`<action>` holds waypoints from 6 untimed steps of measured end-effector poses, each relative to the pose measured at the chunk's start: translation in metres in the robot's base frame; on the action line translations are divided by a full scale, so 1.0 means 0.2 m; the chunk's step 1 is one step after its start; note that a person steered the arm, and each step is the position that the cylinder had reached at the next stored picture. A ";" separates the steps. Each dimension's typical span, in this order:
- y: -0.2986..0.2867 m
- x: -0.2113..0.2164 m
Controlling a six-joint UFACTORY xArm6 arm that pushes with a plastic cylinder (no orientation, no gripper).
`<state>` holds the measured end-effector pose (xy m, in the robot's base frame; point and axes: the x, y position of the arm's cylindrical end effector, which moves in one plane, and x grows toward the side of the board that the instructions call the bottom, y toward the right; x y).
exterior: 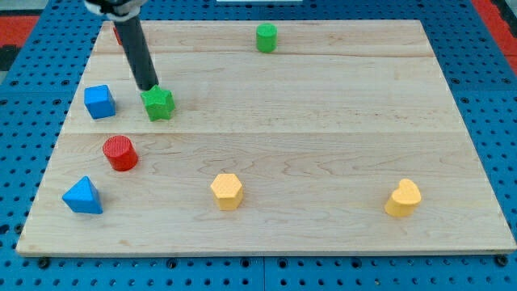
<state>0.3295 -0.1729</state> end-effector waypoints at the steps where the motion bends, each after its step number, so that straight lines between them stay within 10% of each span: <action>1: 0.17 0.17; 3: -0.04 0.80; 6: -0.44 0.27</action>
<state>0.3838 -0.2616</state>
